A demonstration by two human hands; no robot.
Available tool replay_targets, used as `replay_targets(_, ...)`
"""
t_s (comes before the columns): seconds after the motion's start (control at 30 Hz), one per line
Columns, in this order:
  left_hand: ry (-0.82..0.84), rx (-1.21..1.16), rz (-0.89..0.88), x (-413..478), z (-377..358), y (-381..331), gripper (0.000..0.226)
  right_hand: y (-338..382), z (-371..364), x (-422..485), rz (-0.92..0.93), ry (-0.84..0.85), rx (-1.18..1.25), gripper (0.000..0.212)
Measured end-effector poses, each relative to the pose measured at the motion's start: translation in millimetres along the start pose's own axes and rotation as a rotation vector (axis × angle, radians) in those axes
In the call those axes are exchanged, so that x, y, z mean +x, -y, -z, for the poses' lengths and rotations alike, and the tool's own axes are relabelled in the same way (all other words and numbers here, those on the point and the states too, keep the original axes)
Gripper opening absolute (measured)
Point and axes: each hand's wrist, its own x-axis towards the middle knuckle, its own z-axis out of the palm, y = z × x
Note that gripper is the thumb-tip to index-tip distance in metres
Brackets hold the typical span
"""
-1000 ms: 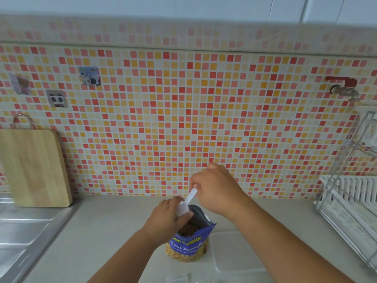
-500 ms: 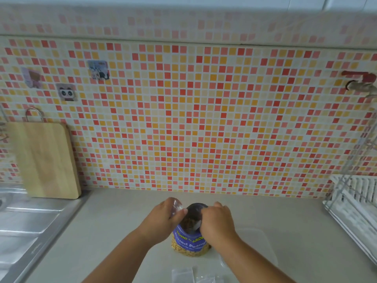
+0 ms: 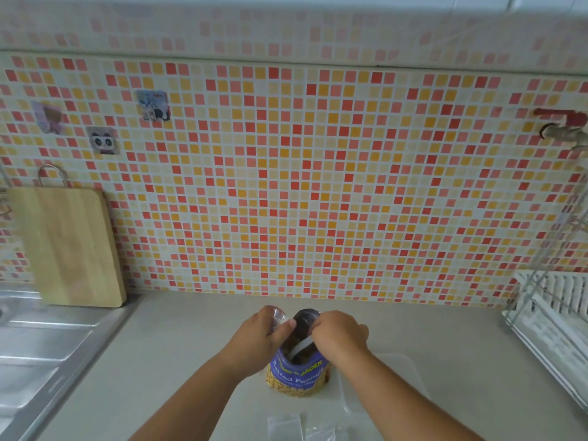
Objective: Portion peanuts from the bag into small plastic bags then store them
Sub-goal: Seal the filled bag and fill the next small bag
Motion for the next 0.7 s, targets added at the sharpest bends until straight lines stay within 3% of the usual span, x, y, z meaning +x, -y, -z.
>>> replay_targets(0.13, 0.023, -0.029, -0.008, 0.4, 6.9, -0.3, 0.042, -20.6, 9.7, 7.9, -0.1, 0.045, 0.1, 0.02)
replay_targets(0.27, -0.009, -0.065, -0.015, 2.6, 16.0, -0.1, 0.038, -43.5, 17.0, 8.2, -0.042, 0.09, 0.416, 0.022)
replay_targets(0.37, -0.024, -0.056, -0.049, 2.9, 20.6, 1.5, 0.037, -53.4, 24.6, 7.3, -0.007, 0.145, 0.362, 0.027)
replay_targets(0.5, -0.027, 0.053, -0.107, 1.9, 23.0, 4.5, 0.04, -64.7, 27.7, 6.4, 0.007, 0.013, 0.529, 0.025)
replay_targets(0.57, -0.014, 0.131, -0.135, -0.6, 21.7, 6.0, 0.043, -66.2, 32.9, 10.1, -0.024, 0.06, 0.461, 0.029)
replay_targets(0.63, 0.018, 0.218, -0.157, -3.5, 19.1, 6.8, 0.047, -62.2, 46.5, 13.8, -0.042, 0.221, 0.196, 0.042)
replay_targets(0.7, 0.049, 0.294, -0.175, -5.5, 15.9, 6.9, 0.05, -56.3, 62.1, 14.7, -0.026, 0.27, -0.011, 0.049)
